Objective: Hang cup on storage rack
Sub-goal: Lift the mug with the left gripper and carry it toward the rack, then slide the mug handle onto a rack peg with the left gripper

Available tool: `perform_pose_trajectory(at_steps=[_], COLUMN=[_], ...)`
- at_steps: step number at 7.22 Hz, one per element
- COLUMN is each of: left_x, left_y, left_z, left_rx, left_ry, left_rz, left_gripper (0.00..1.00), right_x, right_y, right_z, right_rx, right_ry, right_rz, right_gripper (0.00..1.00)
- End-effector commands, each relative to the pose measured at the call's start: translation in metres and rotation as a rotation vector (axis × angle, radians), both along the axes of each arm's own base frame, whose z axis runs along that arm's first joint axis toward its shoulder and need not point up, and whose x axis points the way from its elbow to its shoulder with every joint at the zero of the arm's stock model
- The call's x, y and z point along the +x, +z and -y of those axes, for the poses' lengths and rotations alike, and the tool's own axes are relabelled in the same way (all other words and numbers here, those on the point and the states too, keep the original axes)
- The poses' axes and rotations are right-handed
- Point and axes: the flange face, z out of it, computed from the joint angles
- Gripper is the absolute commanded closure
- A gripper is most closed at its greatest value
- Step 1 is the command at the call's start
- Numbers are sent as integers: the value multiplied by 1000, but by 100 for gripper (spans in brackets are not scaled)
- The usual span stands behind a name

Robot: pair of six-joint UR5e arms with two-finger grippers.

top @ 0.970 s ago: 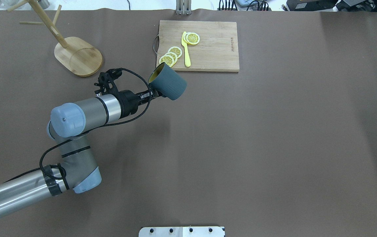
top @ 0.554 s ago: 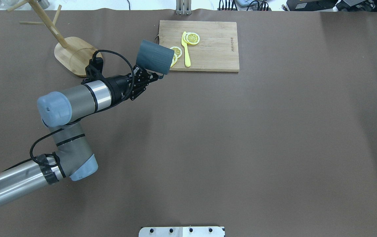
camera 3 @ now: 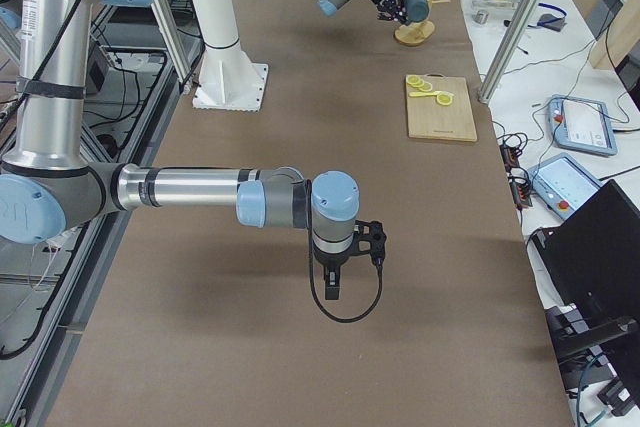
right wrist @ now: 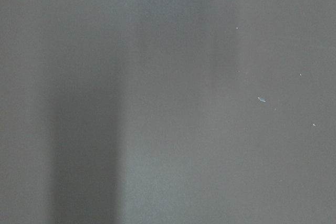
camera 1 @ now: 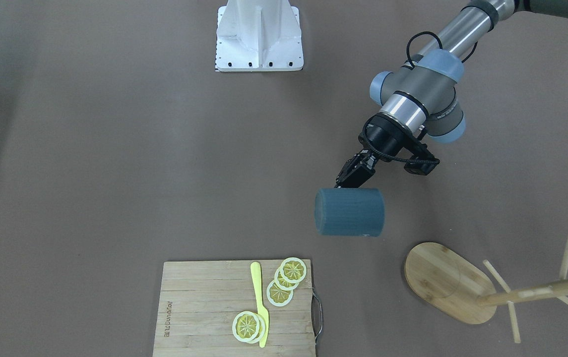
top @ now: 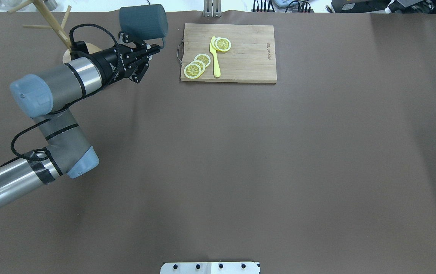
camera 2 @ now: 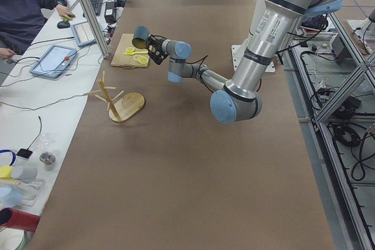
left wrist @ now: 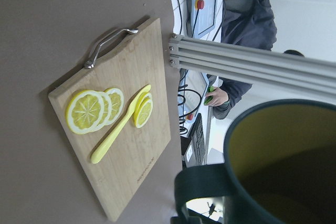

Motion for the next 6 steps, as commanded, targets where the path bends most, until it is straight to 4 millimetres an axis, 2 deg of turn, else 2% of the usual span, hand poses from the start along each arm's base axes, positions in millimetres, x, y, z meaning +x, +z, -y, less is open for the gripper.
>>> perform_pose_trajectory(at_steps=[1,2,4,5,6], left_x=[-37,-51,-87,-98,-98], left_y=[45,62,75,82,95], left_z=[36,49,73,81,85], left_rx=[-24,-32,-121,-141,-159], left_ry=[-14,-27,-55,-74,-88], left_rz=[-22,-13,-69,-73,-59], left_gripper=[100,100,100,100,100], right_x=[0,0,0,0,0], right_y=[-1,-1,-2,-3,-3], right_z=[0,0,0,1,1], right_rx=[2,3,3,5,5], right_ry=[1,0,1,1,1], right_rz=[0,0,0,0,0], right_gripper=[0,0,0,0,0])
